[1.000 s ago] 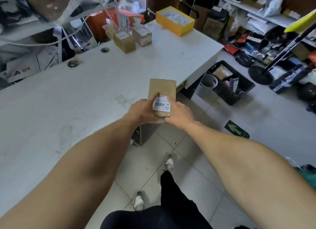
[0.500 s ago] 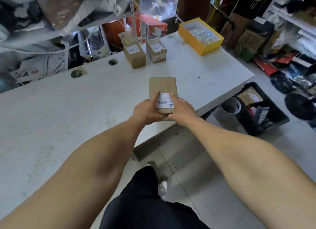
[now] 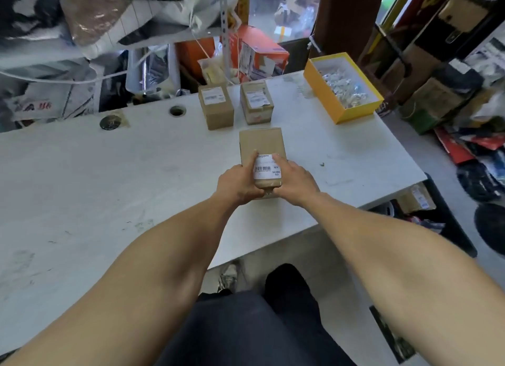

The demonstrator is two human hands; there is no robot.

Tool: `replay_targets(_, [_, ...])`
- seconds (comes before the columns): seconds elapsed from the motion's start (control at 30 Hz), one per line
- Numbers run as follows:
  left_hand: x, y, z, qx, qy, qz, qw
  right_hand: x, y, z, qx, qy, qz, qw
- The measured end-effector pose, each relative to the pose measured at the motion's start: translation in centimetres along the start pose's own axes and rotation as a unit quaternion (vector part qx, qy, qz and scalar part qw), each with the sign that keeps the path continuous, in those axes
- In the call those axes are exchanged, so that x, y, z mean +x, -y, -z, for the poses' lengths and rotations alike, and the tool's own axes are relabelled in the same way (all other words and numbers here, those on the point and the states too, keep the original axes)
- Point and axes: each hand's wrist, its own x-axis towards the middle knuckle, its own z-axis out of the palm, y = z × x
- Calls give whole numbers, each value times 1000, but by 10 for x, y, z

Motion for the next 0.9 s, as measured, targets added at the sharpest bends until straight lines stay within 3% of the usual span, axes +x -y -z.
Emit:
replay_targets(0.3, [44, -50, -11, 30, -2, 78, 996, 53, -62, 33, 1, 57, 83, 995])
replay_targets(0.5, [35, -75, -40, -5, -13, 132, 991, 56, -94, 42, 26, 121, 131, 984])
replay_targets(0.77, [26, -73, -61, -96, -53, 142, 984, 46, -105, 13, 126, 88, 104, 983])
replay_targets(0.9, [11, -68, -73, -133, -66, 129, 980, 33, -112, 13, 154, 111, 97, 977])
